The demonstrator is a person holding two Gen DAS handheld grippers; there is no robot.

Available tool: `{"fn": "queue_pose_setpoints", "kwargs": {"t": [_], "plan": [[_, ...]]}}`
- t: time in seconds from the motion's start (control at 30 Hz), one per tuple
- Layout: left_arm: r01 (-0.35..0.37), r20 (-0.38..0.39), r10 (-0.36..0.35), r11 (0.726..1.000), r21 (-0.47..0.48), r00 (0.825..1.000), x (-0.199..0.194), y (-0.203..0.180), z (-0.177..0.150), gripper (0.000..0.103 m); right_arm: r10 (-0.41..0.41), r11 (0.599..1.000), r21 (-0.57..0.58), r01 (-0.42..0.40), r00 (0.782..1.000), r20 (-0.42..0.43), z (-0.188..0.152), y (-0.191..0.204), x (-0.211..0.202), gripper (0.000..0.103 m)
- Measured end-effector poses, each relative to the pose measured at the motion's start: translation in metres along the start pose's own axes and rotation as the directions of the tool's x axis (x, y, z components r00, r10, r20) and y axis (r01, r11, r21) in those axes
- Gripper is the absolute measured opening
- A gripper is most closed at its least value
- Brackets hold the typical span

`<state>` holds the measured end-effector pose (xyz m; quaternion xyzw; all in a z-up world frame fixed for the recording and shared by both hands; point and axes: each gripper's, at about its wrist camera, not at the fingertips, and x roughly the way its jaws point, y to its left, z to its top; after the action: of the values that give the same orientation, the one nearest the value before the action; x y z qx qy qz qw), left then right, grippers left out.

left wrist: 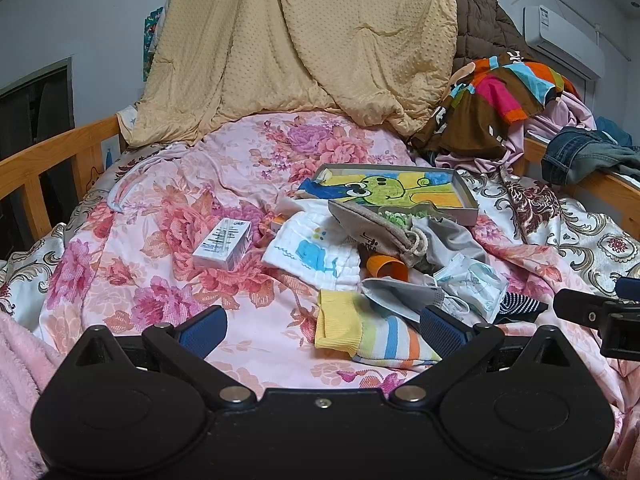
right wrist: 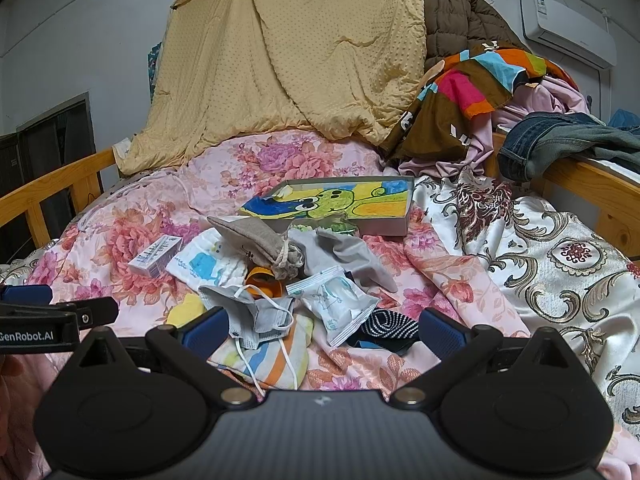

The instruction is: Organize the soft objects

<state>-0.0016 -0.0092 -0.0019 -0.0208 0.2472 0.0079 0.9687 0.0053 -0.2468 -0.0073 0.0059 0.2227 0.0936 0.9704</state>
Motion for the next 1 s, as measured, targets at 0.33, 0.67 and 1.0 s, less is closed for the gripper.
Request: {"fn": "queue_pose_setpoints", "kwargs": {"t": [0.33, 0.67, 1.0], "plan": [[0.001, 0.000, -0.001, 1.000, 0.000, 1.000, 0.0001, 0.0003, 0.0001, 0.102, -0.001, 1.000, 0.001, 0.001, 1.000, 0.001, -0.0008, 0.0002, 0.0000, 0.103], [0.002, 0.000, -0.002, 1.000, -0.001, 1.000, 0.0000, -0.0001, -0.0001, 0.102, 0.000, 1.000, 0.001, 0.000, 1.000, 0.002, -0.0014, 0.0006, 0.0002, 0.103], [-0.001, -0.006, 0.001, 1.000, 0.001, 1.000, 0.0002, -0.0013, 0.0000, 0.102, -0.002, 1.000, 0.001, 0.002, 1.000, -0.010, 0.0039, -0.0046, -0.0008, 0.103]]}}
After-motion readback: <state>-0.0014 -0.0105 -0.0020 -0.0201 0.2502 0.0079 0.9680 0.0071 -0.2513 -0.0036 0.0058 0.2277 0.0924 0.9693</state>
